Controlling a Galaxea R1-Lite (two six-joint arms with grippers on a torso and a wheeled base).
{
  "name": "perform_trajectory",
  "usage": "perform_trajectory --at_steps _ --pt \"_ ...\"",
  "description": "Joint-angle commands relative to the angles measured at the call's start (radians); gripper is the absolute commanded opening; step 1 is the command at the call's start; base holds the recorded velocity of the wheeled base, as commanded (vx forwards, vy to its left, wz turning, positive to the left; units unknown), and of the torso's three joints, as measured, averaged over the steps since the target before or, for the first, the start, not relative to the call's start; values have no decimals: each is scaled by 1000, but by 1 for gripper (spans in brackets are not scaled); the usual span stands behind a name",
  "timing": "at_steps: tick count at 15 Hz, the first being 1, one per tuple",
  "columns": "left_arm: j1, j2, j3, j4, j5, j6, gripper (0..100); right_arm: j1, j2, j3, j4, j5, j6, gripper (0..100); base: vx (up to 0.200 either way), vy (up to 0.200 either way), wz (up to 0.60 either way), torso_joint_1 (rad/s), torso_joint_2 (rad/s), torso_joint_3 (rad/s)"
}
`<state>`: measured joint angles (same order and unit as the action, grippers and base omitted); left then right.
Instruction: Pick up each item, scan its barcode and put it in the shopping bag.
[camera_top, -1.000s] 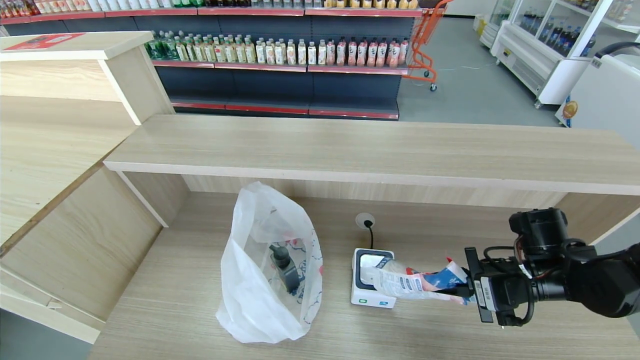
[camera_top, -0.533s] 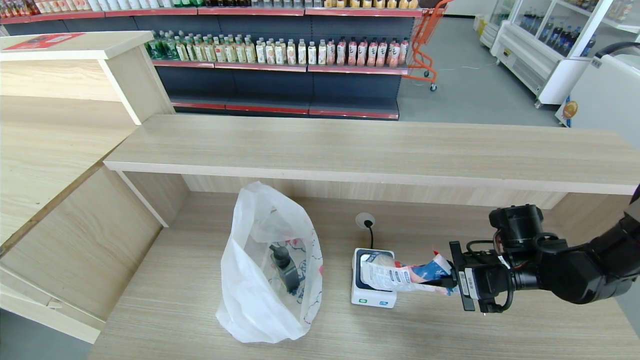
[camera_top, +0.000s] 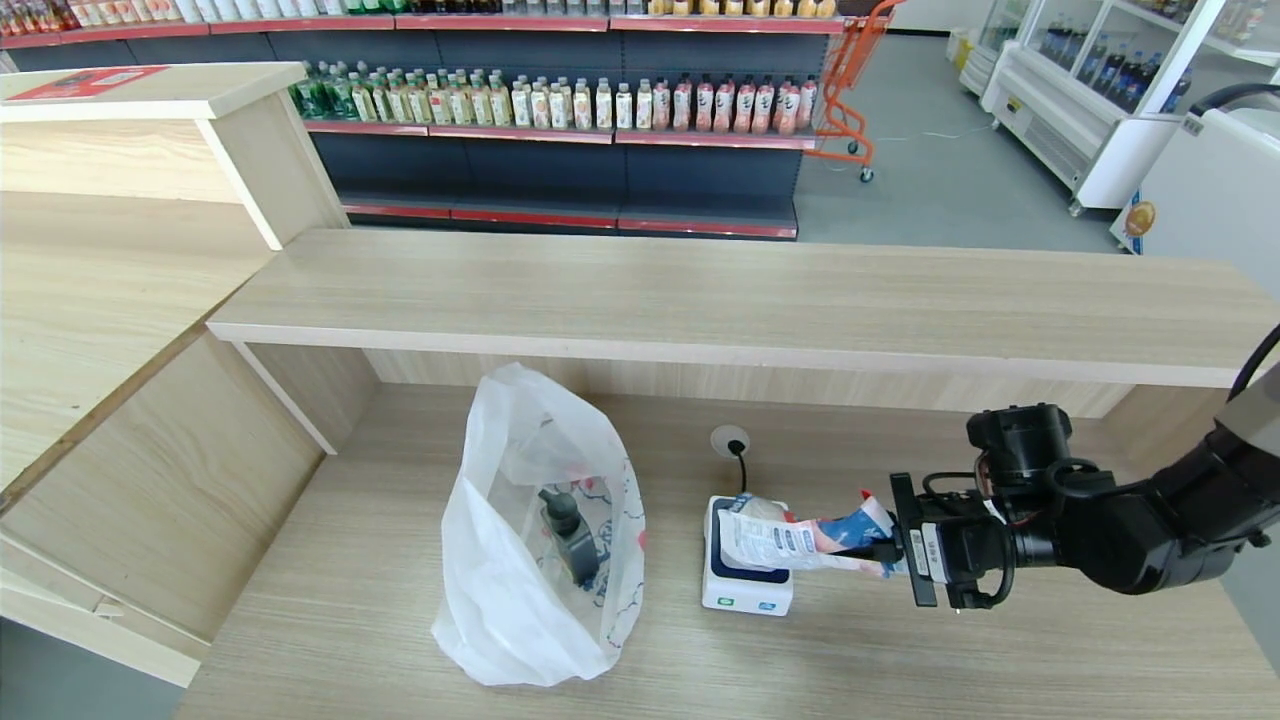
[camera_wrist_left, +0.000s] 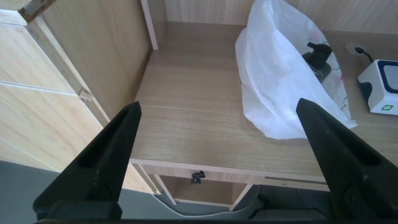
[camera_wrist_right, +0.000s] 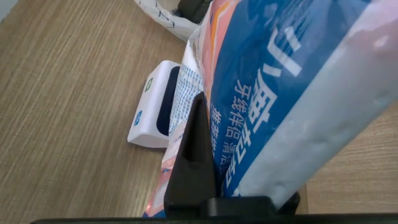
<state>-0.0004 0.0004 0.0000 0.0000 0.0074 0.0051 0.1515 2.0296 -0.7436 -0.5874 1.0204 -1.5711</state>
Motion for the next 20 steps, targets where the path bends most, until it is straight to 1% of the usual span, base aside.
perform_trajectory --at_steps 1,8,12,14,15,17,18,20 --pt "-1 0 0 0 0 -1 100 7 47 -36 1 21 3 0 0 0 0 0 0 0" --pt "0 0 0 0 0 1 100 40 153 -138 -3 26 6 0 0 0 0 0 0 0" --pt "0 0 0 0 0 1 100 37 144 -138 0 26 13 0 0 0 0 0 0 0" --pt "-1 0 0 0 0 -1 100 26 103 -135 -2 38 60 0 0 0 0 0 0 0" --pt "-1 0 0 0 0 -1 100 11 44 -125 0 59 143 0 0 0 0 0 0 0" --pt "0 0 0 0 0 -1 100 -21 -118 -59 6 63 398 0 0 0 0 0 0 0" --pt "0 0 0 0 0 -1 100 -41 -264 21 6 49 631 0 0 0 0 0 0 0" --pt "-1 0 0 0 0 1 100 -44 -482 139 5 -82 1068 0 0 0 0 0 0 0"
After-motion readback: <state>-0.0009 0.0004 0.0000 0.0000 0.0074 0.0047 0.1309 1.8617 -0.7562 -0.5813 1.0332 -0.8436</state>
